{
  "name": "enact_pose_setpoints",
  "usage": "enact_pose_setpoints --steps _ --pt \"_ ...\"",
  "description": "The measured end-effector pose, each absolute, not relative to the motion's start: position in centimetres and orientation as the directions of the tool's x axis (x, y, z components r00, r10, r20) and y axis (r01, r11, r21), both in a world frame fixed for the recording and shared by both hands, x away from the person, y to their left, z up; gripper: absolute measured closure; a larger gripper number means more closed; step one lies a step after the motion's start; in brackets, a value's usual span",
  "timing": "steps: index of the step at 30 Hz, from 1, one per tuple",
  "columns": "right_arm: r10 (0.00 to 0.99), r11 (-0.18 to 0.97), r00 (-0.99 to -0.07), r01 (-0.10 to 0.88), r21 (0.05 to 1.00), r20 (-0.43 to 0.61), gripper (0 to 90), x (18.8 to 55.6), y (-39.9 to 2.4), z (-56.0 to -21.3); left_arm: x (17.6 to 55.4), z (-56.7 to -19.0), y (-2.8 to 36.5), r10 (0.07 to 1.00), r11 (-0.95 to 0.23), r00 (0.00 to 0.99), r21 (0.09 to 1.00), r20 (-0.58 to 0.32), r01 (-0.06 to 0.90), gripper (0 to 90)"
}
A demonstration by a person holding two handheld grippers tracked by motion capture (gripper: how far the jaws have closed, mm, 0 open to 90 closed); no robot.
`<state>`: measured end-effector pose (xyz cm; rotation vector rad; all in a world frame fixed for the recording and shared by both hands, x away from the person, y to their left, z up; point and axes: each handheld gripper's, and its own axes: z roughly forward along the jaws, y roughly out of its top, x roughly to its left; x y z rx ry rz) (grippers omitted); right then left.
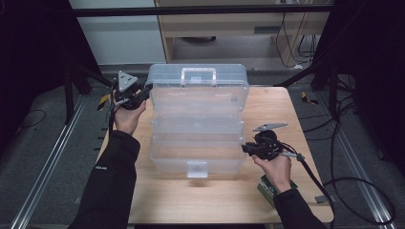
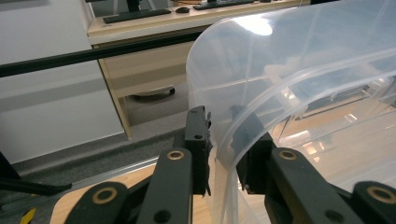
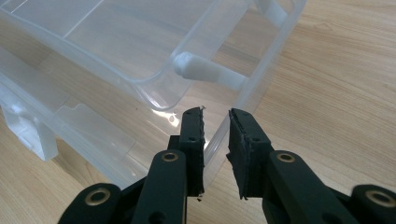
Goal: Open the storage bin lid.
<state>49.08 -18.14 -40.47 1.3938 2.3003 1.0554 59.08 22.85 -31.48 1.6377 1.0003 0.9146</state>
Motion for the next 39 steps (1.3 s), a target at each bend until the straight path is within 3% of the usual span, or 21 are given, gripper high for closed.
enact_pose_setpoints --steps 6,14,39 --pt "0.845 0.288 -0.516 0.655 0.699 0.136 75.2 49.1 -18.1 -40.5 60.1 -30.9 22.4 0.923 -0.232 0.353 0.953 0.151 0.197 78.7" --pt "0.843 0.294 -0.522 0.648 0.703 0.128 74.7 49.1 -18.1 -40.6 61.1 -31.0 22.4 0.929 -0.199 0.349 0.96 0.121 0.198 80.2" --pt "0.84 0.303 -0.528 0.645 0.701 0.123 74.7 49.3 -18.3 -40.6 63.2 -30.8 21.9 0.936 -0.221 0.324 0.948 0.14 0.228 82.3"
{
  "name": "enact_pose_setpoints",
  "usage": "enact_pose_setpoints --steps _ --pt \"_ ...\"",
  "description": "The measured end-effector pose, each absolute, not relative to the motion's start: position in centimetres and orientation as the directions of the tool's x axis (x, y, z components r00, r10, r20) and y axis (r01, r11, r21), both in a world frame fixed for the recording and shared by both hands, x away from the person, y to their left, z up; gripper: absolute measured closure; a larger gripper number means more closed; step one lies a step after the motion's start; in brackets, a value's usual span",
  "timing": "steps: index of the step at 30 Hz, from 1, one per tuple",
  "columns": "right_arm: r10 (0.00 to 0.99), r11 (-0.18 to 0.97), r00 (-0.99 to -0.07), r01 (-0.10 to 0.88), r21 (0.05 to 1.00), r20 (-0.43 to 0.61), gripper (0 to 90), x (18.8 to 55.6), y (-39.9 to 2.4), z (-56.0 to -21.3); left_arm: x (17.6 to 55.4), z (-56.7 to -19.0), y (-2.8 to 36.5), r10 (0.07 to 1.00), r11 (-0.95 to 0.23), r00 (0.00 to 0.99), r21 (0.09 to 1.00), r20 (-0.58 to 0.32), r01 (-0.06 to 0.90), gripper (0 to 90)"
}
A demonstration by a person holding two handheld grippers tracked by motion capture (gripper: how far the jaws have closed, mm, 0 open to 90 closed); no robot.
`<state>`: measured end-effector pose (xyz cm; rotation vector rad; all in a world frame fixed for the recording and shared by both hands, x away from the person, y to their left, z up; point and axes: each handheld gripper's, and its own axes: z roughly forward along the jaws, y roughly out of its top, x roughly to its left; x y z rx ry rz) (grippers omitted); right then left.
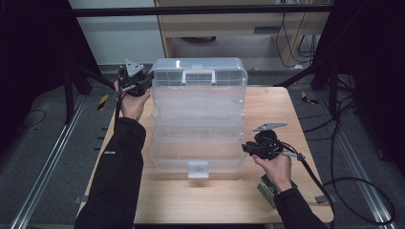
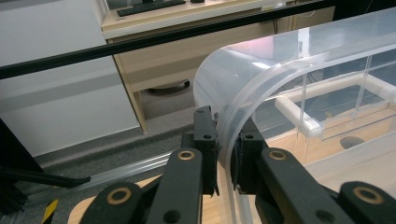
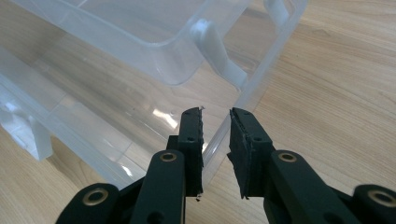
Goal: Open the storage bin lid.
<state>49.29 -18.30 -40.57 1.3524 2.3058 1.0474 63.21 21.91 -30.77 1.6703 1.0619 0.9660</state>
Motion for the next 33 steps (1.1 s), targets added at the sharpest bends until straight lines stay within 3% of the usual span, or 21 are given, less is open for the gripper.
enact_pose_setpoints --steps 33 --pt "0.829 0.305 -0.545 0.633 0.711 0.129 73.8 49.3 -18.5 -40.7 67.9 -31.9 21.5 0.944 -0.175 0.319 0.944 0.081 0.279 83.9"
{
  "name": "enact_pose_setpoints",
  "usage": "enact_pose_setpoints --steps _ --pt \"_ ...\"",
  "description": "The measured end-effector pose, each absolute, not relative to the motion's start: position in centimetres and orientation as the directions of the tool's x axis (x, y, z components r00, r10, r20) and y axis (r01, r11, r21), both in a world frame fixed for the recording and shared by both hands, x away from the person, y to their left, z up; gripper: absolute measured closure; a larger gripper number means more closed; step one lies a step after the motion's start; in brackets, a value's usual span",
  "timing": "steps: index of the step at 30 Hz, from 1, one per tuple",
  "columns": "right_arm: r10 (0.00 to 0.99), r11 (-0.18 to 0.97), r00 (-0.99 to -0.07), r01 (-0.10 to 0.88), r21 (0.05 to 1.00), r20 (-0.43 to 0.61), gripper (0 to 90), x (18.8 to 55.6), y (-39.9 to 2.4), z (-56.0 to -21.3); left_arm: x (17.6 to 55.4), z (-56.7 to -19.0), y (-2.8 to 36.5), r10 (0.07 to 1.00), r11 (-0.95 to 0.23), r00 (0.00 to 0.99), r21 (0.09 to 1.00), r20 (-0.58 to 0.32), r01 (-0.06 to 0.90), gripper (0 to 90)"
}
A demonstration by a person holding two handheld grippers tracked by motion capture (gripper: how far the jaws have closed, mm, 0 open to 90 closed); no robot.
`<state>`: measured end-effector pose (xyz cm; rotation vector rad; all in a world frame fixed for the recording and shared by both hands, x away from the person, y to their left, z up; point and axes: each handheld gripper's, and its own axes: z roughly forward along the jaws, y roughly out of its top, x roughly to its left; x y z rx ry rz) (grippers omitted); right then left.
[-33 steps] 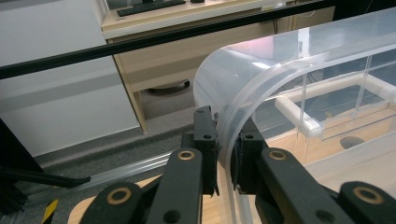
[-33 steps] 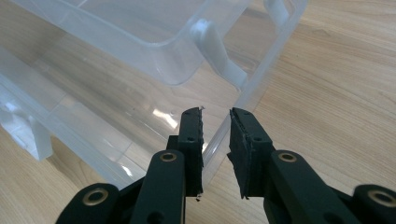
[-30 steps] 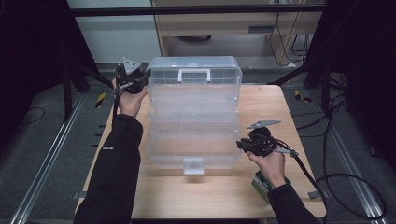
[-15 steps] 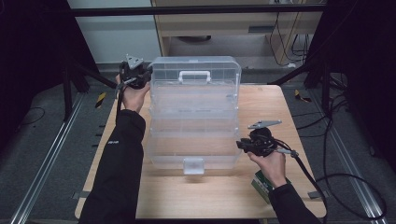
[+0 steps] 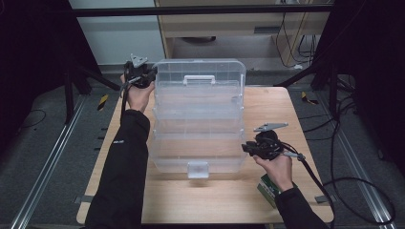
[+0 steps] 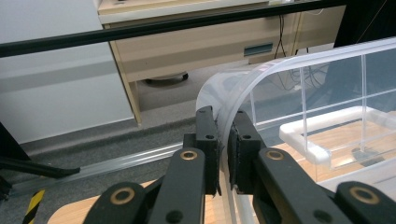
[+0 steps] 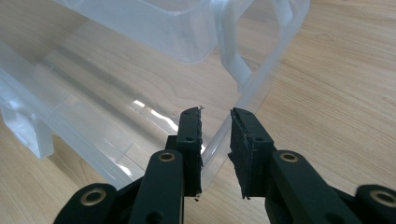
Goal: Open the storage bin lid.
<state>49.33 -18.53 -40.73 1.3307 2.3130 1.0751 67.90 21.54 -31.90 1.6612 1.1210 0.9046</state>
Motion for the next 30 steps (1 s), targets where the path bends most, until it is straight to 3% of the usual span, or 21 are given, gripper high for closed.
enact_pose_setpoints --steps 13,22,30 --pt "0.828 0.31 -0.546 0.633 0.71 0.125 73.8 49.4 -18.5 -40.7 69.1 -32.4 21.5 0.946 -0.169 0.317 0.939 0.068 0.301 83.4" --pt "0.825 0.321 -0.552 0.629 0.708 0.116 73.8 49.4 -18.5 -40.7 69.2 -32.5 22.1 0.935 -0.177 0.348 0.938 0.066 0.298 67.4" --pt "0.822 0.336 -0.561 0.616 0.712 0.098 75.2 49.4 -18.4 -40.6 65.4 -31.4 25.3 0.935 -0.153 0.352 0.937 0.035 0.313 59.4"
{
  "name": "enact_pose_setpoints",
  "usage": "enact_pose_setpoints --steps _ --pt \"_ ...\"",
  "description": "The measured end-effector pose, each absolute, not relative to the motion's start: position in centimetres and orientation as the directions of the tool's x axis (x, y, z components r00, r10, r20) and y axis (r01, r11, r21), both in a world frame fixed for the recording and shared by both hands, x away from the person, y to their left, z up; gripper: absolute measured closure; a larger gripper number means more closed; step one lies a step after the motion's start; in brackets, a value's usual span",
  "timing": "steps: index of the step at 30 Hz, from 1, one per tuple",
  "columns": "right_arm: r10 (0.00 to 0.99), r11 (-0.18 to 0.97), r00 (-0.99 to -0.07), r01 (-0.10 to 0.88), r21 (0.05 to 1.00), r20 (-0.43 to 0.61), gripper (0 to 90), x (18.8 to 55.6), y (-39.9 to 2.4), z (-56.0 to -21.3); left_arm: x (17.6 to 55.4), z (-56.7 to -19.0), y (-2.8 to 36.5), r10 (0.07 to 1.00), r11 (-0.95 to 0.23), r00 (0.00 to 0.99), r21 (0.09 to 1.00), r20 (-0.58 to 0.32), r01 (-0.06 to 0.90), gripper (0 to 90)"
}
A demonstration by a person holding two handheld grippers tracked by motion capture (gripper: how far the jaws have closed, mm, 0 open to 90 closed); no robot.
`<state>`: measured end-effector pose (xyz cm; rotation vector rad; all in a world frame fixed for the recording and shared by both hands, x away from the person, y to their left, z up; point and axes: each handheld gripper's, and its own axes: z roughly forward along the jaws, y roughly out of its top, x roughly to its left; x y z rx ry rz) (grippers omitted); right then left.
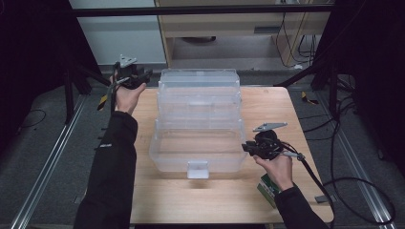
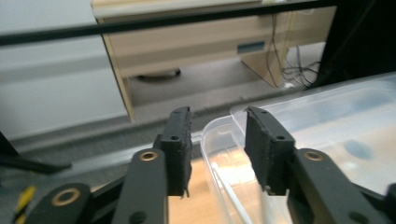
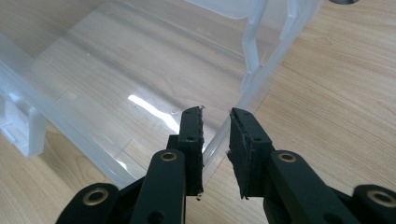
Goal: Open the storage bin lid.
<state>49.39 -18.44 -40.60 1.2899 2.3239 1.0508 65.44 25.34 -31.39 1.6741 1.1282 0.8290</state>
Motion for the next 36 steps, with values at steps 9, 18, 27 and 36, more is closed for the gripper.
enact_pose_setpoints --steps 9,18,27,36 --pt "0.825 0.33 -0.555 0.628 0.705 0.108 75.3 49.5 -18.4 -40.5 57.6 -31.5 28.6 0.917 -0.138 0.399 0.935 -0.004 0.326 52.7" --pt "0.829 0.323 -0.548 0.632 0.704 0.111 75.4 49.4 -18.4 -40.5 51.7 -34.6 28.5 0.877 -0.174 0.48 0.919 -0.019 0.353 49.2" --pt "0.831 0.311 -0.543 0.634 0.708 0.121 75.4 49.4 -18.5 -40.6 49.2 -37.9 28.1 0.863 -0.2 0.504 0.897 -0.029 0.395 51.3" --pt "0.831 0.312 -0.544 0.632 0.709 0.119 75.5 49.3 -18.5 -40.6 48.5 -40.0 27.1 0.85 -0.23 0.524 0.859 -0.051 0.457 51.1"
